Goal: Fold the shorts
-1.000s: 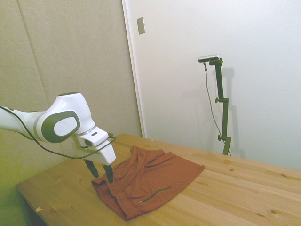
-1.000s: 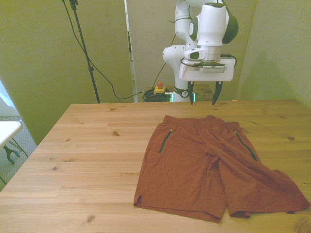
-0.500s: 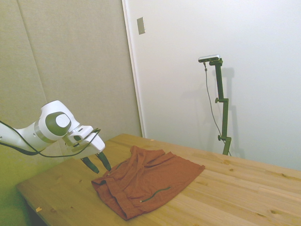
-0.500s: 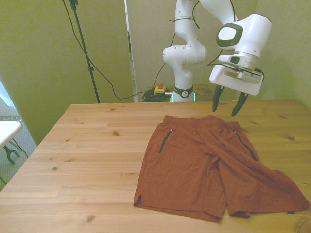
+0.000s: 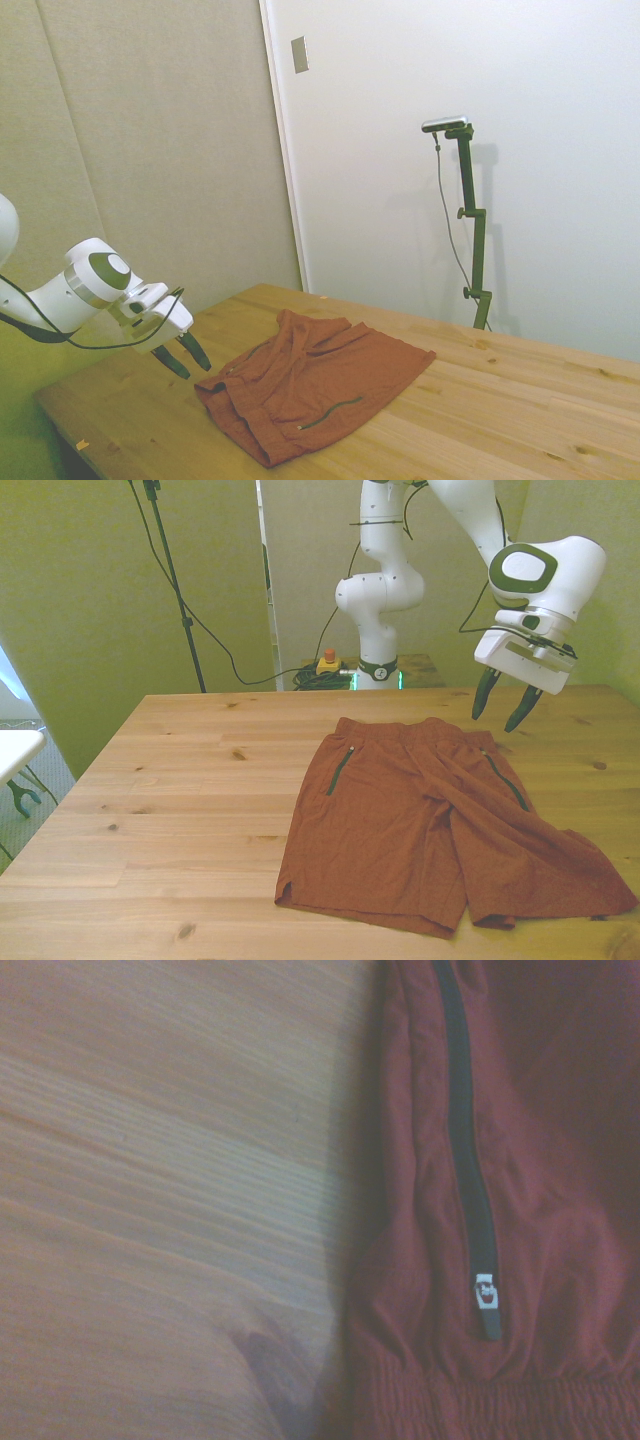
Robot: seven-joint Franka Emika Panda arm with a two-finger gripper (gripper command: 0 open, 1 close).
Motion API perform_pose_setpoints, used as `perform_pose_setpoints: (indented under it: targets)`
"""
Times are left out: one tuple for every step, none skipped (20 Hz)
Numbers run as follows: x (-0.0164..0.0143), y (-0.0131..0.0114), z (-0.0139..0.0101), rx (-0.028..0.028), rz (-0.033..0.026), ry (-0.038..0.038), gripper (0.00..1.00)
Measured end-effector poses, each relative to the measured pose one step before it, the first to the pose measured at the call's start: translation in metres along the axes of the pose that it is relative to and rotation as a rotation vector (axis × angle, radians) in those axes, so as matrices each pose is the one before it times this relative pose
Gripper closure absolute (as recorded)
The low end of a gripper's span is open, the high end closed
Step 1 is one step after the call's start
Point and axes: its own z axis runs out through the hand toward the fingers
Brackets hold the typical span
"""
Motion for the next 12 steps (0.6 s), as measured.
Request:
perform_pose_setpoints:
  targets:
    - [-0.00207, -0.00036, 0.00183, -0.00737, -0.00392, 0.01175, 0.00]
    - [-0.00169, -0.00028, 0.00220, -0.00573, -0.00294, 0.00677, 0.00]
    - [-0.00173, -0.00005, 0.00282, -0.00584, -0.00286, 0.00147, 0.00]
    - [-0.00179, 0.00024, 0.00287, -0.00539, -0.00408, 0.00025, 0.00]
    - [-0.00093, 0.00045, 0.00246, -0.00393, -0.00228, 0.00121, 0.00]
    - [-0.00033, 0.00033, 0.00195, -0.00322, -0.00082, -0.00095, 0.00]
    - [0.00014, 0.00030, 0.00202, -0.00334, 0.00035, -0.00239, 0.00]
    - [0.00039, 0.00063, 0.00224, -0.00386, 0.00051, -0.00187, 0.00]
    - [0.00081, 0.00083, 0.00178, -0.00392, 0.00002, 0.00087, 0.00]
    - [0.00153, 0.00134, 0.00165, -0.00619, 0.00033, 0.00308, 0.00]
    - [0.00210, 0.00197, 0.00282, -0.00662, -0.00177, 0.00715, 0.00]
    - [0.00285, 0.00239, 0.00356, -0.00619, 0.00205, 0.00358, 0.00]
